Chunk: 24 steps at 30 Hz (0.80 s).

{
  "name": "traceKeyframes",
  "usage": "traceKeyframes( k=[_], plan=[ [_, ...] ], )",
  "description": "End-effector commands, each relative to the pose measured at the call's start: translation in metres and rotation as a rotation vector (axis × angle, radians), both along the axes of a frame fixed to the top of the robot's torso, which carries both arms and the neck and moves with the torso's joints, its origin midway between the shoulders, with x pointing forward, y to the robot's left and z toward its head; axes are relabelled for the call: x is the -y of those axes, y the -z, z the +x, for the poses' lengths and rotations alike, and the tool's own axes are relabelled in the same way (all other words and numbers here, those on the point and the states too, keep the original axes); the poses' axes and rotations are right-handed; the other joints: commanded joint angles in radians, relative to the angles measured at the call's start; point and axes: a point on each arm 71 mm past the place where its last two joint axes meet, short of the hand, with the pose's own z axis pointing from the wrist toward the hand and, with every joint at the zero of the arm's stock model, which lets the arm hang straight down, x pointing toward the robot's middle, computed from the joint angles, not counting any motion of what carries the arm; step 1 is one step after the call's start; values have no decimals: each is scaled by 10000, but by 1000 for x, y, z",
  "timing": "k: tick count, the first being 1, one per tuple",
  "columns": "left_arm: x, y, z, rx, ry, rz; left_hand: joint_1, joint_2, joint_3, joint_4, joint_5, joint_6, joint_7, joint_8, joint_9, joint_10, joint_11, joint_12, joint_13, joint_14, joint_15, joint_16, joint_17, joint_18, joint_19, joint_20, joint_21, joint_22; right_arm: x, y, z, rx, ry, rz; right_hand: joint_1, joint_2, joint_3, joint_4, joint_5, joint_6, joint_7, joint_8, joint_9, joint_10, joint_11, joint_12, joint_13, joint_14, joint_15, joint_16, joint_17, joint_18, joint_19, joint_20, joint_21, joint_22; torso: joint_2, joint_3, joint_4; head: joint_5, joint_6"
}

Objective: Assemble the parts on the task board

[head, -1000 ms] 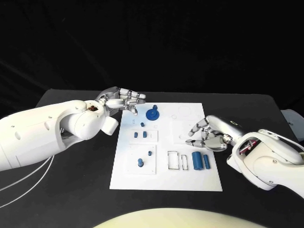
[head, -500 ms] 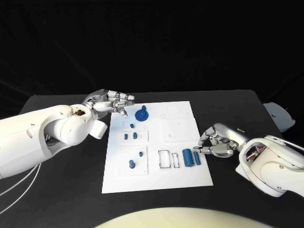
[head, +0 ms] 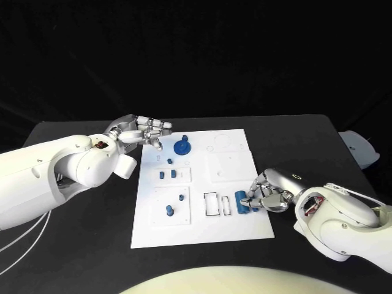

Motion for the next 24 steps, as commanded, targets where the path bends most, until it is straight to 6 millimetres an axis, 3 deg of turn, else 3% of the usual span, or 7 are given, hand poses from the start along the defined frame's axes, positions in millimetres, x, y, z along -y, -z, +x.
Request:
traceKeyframes(
  k=[1, 24],
  plan=[
    [2, -2, 0, 103, 65, -144, 1, 88, -11, -62, 7, -71, -2, 65, 1, -84, 1, 44, -10, -55, -15, -66, -14, 156, -79, -4, -54, -14, -2, 3, -1, 24, -73, -355, 0, 106, -68, 0, -42, -63, -35, 69, 26, 53, -2, 54, 30, 783, -2, 22, 1253, -83, 702, -31, 6, 2208, -1, 4, -14, 63, -73],
    [3, -3, -1, 139, 207, -196, -82, 98, -54, -28, 1, -89, 4, 76, 0, -113, 9, 72, -11, -54, -2, -76, -30, 152, -84, 10, -81, -31, -17, 29, -1, -692, -334, -653, -2, 202, -166, 13, 59, -31, -57, 126, 117, 37, -19, 46, 50, 773, -14, 10, 1223, -74, 686, -37, -35, 2194, -7, 10, 1, 221, -203]
  ],
)
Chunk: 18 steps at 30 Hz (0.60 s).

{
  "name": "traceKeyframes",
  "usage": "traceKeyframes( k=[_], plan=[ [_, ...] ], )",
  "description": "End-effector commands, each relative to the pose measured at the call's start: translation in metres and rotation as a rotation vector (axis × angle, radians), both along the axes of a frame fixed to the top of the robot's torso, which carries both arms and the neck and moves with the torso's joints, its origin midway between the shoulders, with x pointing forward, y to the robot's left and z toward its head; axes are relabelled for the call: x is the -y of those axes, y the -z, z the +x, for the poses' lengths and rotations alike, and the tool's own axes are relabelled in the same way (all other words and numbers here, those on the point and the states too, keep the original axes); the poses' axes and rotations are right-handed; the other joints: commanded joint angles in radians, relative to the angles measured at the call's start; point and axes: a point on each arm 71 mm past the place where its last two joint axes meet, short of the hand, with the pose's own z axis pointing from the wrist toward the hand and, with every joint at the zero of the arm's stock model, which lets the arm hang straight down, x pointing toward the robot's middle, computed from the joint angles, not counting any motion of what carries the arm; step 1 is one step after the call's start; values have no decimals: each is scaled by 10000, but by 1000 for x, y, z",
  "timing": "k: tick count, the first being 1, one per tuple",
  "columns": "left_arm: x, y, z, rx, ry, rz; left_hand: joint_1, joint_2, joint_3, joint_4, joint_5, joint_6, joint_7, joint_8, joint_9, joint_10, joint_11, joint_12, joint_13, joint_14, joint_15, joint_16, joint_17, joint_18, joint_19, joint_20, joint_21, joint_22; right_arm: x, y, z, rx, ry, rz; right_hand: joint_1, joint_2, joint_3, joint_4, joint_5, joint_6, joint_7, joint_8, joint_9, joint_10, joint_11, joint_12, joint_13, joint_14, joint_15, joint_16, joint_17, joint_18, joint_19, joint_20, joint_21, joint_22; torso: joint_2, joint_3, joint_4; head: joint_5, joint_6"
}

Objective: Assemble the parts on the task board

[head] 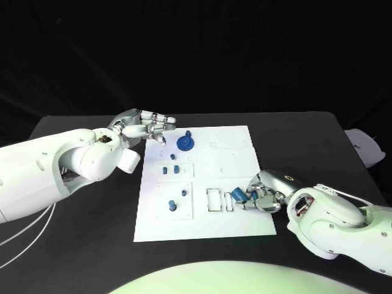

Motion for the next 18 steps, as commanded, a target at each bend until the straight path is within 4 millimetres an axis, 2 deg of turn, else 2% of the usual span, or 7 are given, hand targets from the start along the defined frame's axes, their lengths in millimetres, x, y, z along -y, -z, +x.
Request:
traceKeyframes(
  k=[1, 10, 15, 18],
  plan=[
    [3, -2, -1, 77, 191, -154, -82, 64, -74, -10, 0, -100, 6, 41, -1, -91, -24, 84, -12, -50, -1, -41, -23, 202, -87, 17, -54, -26, -1, 10, -4, -479, -66, -350, 10, 167, -61, -18, 71, -30, -67, -19, -7, 38, -24, -8, -4, 773, -18, 12, 1228, -76, 689, -41, -29, 2201, 5, -2, 2, 12, -21],
    [3, -2, -1, 56, 262, -186, -95, 66, -81, -3, 0, -104, 6, 42, -1, -96, -23, 88, -12, -49, 1, -42, -25, 202, -88, 19, -59, -29, -4, 12, -3, -441, 23, -298, 168, 329, -82, -58, 175, -9, -94, 39, 90, 74, -48, 59, 86, 781, -38, 29, 1271, -88, 710, -56, 24, 2230, -8, -10, 4, 32, -42],
    [3, -2, -1, 59, 265, -191, -115, 68, -93, 5, 0, -112, 6, 44, -2, -109, -22, 95, -13, -50, 4, -44, -29, 202, -89, 23, -70, -36, -5, 7, -5, -89, 202, 82, 466, 474, -94, -110, 576, 80, -156, 146, 229, 212, -106, 257, 296, 804, -84, 77, 1384, -119, 763, -95, 159, 2295, -29, -9, -16, 50, -4],
    [3, -2, -1, 60, 258, -190, -115, 68, -93, 5, 0, -112, 6, 44, -2, -109, -22, 95, -13, -50, 4, -44, -29, 202, -89, 23, -70, -36, -5, 2, -7, 120, 295, 401, 511, 511, -103, -104, 633, 107, -173, 170, 261, 269, -122, 342, 379, 812, -97, 94, 1425, -147, 808, -105, 282, 2350, -28, -10, -20, 47, 8]
  ],
)
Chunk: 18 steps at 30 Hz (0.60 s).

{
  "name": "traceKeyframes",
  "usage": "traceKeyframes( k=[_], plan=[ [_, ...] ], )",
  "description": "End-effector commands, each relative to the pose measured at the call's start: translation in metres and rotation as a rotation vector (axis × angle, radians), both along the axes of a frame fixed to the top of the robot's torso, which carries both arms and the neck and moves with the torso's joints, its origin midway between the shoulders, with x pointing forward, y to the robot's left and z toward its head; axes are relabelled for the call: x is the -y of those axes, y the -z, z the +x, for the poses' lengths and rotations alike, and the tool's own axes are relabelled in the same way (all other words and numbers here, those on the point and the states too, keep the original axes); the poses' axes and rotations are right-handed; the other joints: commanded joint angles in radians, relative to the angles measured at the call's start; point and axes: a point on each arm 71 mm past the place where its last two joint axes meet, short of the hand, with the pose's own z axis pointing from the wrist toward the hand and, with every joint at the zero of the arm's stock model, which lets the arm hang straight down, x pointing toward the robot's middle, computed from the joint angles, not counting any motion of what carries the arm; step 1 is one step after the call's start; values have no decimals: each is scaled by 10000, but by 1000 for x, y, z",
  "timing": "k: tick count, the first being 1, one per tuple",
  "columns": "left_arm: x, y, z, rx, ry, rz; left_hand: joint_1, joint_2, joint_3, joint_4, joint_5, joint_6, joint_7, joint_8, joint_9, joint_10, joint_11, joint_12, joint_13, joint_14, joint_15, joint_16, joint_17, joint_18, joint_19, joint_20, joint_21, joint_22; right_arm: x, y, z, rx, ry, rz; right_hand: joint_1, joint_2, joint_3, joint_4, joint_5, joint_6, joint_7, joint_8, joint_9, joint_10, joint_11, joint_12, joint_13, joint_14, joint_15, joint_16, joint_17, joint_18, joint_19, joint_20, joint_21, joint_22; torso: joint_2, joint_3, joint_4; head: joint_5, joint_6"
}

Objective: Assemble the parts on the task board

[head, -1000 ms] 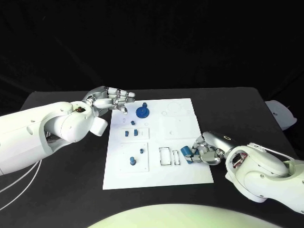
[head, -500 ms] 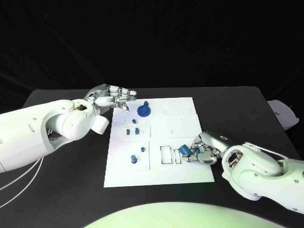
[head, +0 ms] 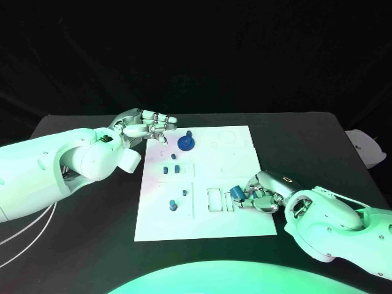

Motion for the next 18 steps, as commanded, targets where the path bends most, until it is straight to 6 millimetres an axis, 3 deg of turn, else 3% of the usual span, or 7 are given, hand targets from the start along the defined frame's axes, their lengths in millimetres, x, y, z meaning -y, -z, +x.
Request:
traceKeyframes(
  k=[1, 11, 18],
  plan=[
    [3, -1, 0, 70, 188, -166, -62, 16, -38, 6, 0, -41, 2, 45, -2, -72, 14, 20, -12, -49, 2, -44, -16, 207, -53, -13, -34, -15, 1, -3, -5, 173, 303, 403, 108, 28, -41, -31, 29, 95, -57, 144, 128, 129, -21, 117, 142, 816, -106, 56, 1450, -159, 848, -93, 120, 2377, -9, -3, -10, -13, 42],
    [4, -1, 0, 74, 216, -182, -59, 20, -37, 4, 2, -45, 1, 45, -2, -78, 13, 23, -13, -49, 2, -46, -18, 208, -53, -12, -38, -18, -9, -26, -6, 856, 269, 1334, 160, 114, -118, -2, 274, 165, -115, 187, 214, 221, -75, 202, 238, 826, -151, 81, 1505, -184, 890, -134, 230, 2428, 22, 0, 6, -34, 130],
    [4, -1, 0, 63, 216, -187, -59, 20, -37, 4, 2, -45, 1, 45, -2, -78, 13, 23, -13, -49, 2, -46, -18, 208, -53, -12, -38, -18, -23, -24, -4, 448, -11, 1386, 145, 145, -141, 15, 327, 183, -122, 195, 234, 228, -82, 200, 244, 827, -158, 83, 1509, -183, 889, -143, 226, 2427, 24, -1, 20, -57, 155]
  ],
)
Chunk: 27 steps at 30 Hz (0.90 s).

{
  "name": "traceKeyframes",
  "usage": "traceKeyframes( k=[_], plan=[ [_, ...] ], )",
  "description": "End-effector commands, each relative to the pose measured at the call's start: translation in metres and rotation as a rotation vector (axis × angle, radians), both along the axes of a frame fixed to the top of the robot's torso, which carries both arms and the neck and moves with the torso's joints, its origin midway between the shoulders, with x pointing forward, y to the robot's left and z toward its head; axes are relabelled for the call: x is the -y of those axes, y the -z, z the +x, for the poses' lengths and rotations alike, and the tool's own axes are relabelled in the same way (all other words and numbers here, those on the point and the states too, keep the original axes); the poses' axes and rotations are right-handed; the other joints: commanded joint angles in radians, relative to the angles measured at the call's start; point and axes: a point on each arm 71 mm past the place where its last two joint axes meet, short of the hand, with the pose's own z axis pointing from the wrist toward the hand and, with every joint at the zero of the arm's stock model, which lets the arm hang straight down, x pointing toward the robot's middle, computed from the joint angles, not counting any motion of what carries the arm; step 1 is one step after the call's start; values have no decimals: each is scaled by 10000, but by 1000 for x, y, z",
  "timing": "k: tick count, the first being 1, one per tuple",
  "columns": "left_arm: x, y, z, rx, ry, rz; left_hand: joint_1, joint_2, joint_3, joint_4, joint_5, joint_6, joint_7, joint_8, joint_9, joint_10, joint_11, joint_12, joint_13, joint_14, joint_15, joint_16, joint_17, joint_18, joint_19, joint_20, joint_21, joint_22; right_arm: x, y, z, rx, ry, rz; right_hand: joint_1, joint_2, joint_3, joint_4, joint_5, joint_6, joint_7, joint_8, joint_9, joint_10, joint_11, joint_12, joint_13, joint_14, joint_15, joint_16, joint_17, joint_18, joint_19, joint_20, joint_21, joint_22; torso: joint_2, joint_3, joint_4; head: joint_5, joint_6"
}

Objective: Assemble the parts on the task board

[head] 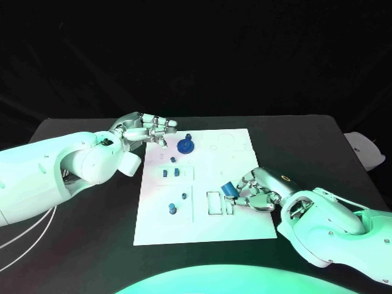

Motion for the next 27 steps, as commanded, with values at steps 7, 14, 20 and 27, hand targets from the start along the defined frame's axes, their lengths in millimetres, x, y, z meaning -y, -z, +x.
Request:
traceKeyframes(
  k=[7, 14, 20, 27],
  plan=[
    [3, -1, -1, 51, 205, -177, -60, 21, -38, 4, 2, -46, 2, 46, -2, -78, 13, 24, -13, -49, 1, -46, -10, 102, -52, -12, -39, -10, -24, 10, 2, -969, -694, -175, -256, 173, -268, 48, -392, 184, -92, 52, 107, 42, -6, -82, 165, 813, -85, 14, 1457, -170, 846, -96, -3, 2407, 10, 2, 11, 34, -3],
    [3, -1, -1, 32, 231, -177, -51, 30, -36, -6, 6, -54, 0, 48, -3, -89, 11, 33, -13, -50, -1, -48, -14, 104, -51, -11, -47, -16, -33, 17, 5, -1298, -914, -369, -550, 283, -469, 61, -502, 216, -110, 74, 182, 39, -16, -131, 156, 812, -91, 14, 1459, -167, 842, -99, -18, 2405, 28, 7, 3, 71, -16],
    [3, -1, -1, 18, 232, -169, -51, 30, -36, -6, 6, -54, 0, 48, -3, -89, 11, 33, -13, -50, -1, -48, -14, 104, -51, -11, -47, -16, -34, 19, 7, -1421, -928, -518, -701, 330, -569, 63, -518, 241, -125, 97, 224, 47, -27, -138, 165, 812, -99, 13, 1457, -167, 843, -104, -17, 2407, 25, 6, -1, 94, -78],
    [2, -1, -2, 1, 237, -162, -51, 30, -36, -6, 6, -54, 0, 48, -3, -89, 11, 33, -13, -50, -1, -48, -14, 104, -51, -11, -47, -16, -33, 20, 8, -1417, -860, -674, -953, 407, -734, 68, -540, 256, -144, 126, 290, 52, -41, -162, 170, 807, -112, 4, 1434, -165, 839, -115, -28, 2406, 12, 5, -12, 115, -116]
  ],
)
